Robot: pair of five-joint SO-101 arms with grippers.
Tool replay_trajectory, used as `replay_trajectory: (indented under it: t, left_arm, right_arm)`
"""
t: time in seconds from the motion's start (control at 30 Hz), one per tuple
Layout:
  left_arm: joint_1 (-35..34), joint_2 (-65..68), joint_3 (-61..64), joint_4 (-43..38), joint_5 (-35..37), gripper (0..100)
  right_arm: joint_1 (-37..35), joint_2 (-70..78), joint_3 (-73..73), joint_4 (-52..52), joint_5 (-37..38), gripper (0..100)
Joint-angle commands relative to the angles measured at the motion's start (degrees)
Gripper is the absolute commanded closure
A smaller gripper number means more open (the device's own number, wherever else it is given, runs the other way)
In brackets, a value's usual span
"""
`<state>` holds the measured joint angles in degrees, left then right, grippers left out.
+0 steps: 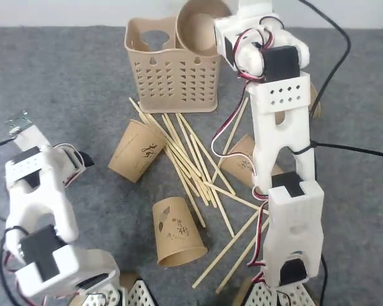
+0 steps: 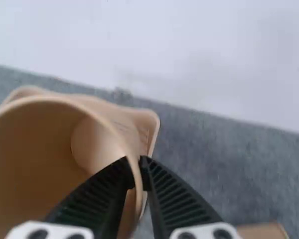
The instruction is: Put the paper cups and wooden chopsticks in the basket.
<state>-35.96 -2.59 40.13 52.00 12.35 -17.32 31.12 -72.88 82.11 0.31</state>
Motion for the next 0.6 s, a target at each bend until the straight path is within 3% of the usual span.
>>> replay_trajectory:
  t: [0.0, 0.3, 0.57]
  left_arm:
    - [0.6, 0.0, -2.2, -0.7, 0.5, 70]
    - [0.6, 0.0, -2.2, -0.7, 0.5, 70]
    - [0.6, 0.0, -2.2, -0.7, 0.5, 70]
  right_arm:
    - [0.7, -7.7, -3.1, 6.3, 1.0, 99.3]
    - [7.3, -14.3, -1.6, 21.3, 1.0, 99.3]
    - [18.9, -26.3, 25.8, 20.7, 6.1, 99.3]
